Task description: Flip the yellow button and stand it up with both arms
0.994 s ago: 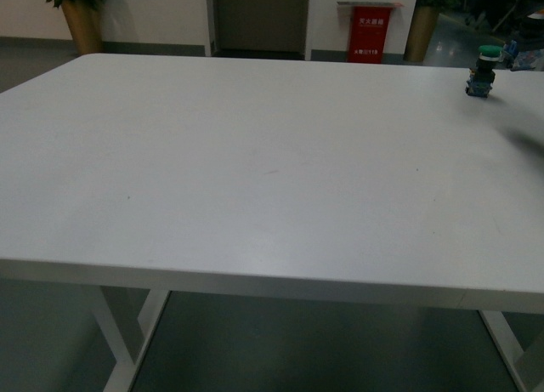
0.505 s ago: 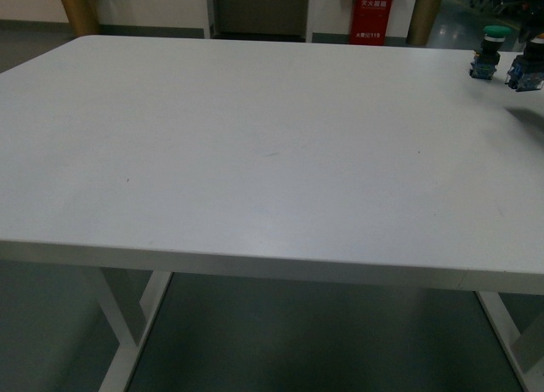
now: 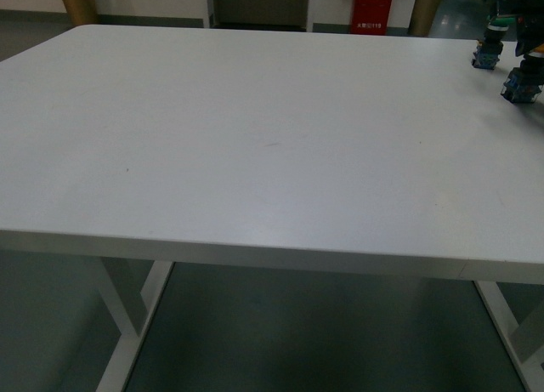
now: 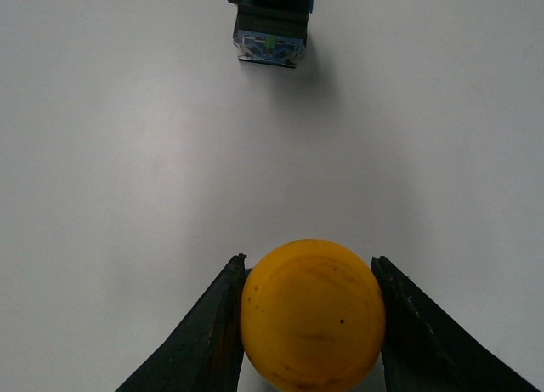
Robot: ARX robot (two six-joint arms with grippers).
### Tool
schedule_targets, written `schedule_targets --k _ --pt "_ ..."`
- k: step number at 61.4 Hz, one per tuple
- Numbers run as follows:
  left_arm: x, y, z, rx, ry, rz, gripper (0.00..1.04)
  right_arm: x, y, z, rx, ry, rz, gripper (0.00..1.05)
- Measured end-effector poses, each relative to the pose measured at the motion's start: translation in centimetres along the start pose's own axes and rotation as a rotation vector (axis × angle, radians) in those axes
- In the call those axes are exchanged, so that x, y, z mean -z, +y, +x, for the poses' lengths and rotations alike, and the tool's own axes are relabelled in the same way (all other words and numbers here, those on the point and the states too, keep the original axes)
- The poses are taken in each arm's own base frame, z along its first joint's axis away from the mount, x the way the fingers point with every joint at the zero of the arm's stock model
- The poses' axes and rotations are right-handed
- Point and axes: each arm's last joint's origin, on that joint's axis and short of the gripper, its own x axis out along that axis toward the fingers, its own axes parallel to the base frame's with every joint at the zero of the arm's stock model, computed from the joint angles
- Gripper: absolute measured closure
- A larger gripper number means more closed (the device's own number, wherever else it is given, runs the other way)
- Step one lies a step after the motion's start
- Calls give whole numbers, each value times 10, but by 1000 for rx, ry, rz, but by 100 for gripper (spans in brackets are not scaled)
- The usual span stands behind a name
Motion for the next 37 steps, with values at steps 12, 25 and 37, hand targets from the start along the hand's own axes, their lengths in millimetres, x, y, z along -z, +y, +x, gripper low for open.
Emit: schedule_targets --k 12,25,37 --pt "0 0 0 0 0 0 6 -2 0 1 13 -7 6 67" --pt "0 0 0 0 0 0 6 -2 0 1 17 -4 10 63" --pt "0 0 0 0 0 0 6 -2 -2 2 19 -3 17 33"
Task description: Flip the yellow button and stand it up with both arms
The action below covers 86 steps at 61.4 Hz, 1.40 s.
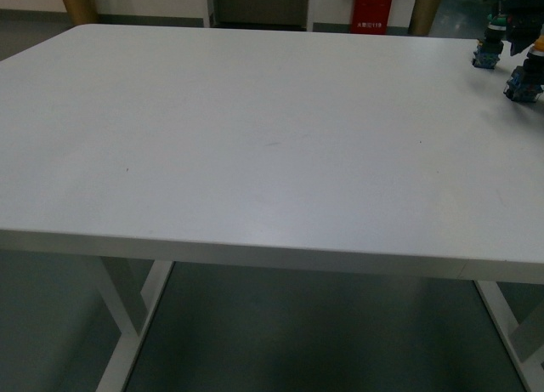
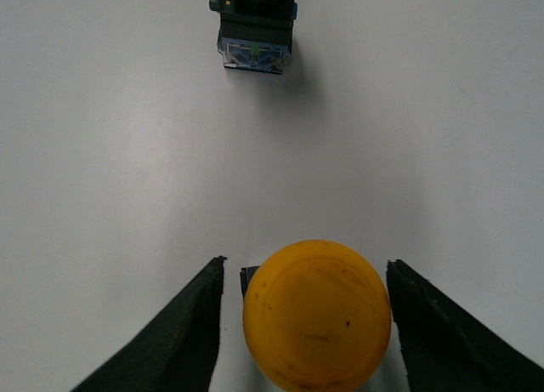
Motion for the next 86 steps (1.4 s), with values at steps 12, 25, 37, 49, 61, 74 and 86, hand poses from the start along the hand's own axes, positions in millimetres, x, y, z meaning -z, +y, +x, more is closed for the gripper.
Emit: schedule_targets --k 12,25,37,49,61,74,86 --pt "0 0 0 0 0 0 6 -1 -4 1 -10 -4 10 7" --pt "0 0 0 0 0 0 6 3 -5 -7 -50 -27 13 7" --pt "0 0 0 0 0 0 6 13 -9 -58 -143 -139 -25 7" --pt "0 0 0 0 0 0 6 31 -18 -153 -299 -284 -79 7" --pt "0 0 0 0 0 0 6 82 -28 -241 -455 -323 -124 7" --pt "0 0 0 0 0 0 6 142 -43 -289 -519 -331 -105 7" --pt "0 0 0 0 0 0 6 190 -46 -301 -320 -577 -46 22"
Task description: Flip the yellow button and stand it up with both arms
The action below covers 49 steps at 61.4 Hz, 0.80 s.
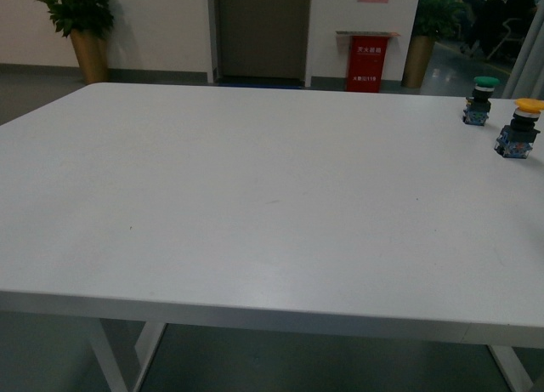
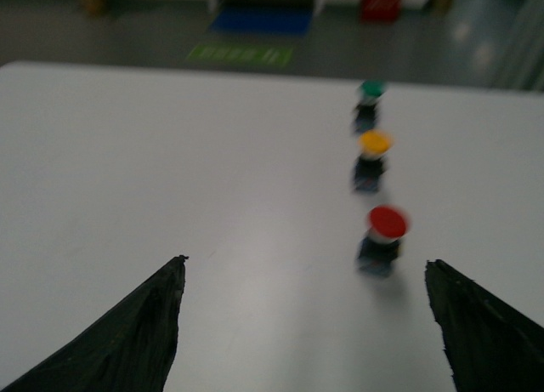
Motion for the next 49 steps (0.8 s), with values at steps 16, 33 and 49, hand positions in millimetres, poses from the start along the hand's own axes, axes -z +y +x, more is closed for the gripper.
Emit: schedule_targets --k 16,33,49 --pt "0 0 0 0 0 0 6 67 13 -42 108 -188 -12 68" --pt "0 0 0 0 0 0 6 104 14 -42 107 -178 -10 101" --pt "0 0 0 0 0 0 6 124 14 -42 107 -175 -10 101"
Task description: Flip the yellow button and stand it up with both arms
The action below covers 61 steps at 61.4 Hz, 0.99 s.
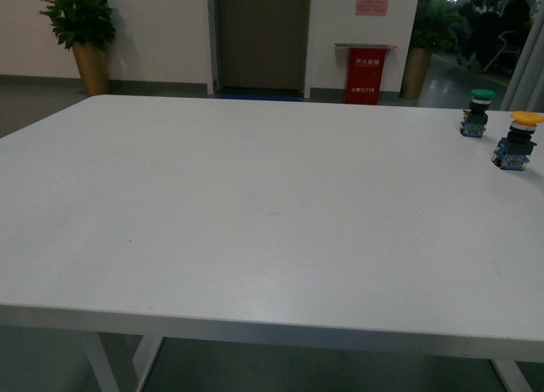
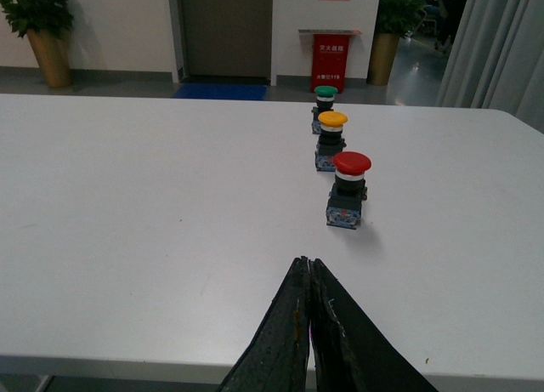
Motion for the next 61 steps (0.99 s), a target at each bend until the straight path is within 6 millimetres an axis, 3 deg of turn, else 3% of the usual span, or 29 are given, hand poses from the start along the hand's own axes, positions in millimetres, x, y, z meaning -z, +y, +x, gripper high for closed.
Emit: schedule_targets --k 16,39,53,61 --pt "0 0 0 0 0 0 6 13 0 -12 3 -6 0 101" --pt "0 0 0 0 0 0 6 31 0 -12 1 -8 0 101" --pt "0 0 0 0 0 0 6 30 0 -13 2 -12 0 101" --pt "0 0 0 0 0 0 6 30 0 -13 2 -13 0 78"
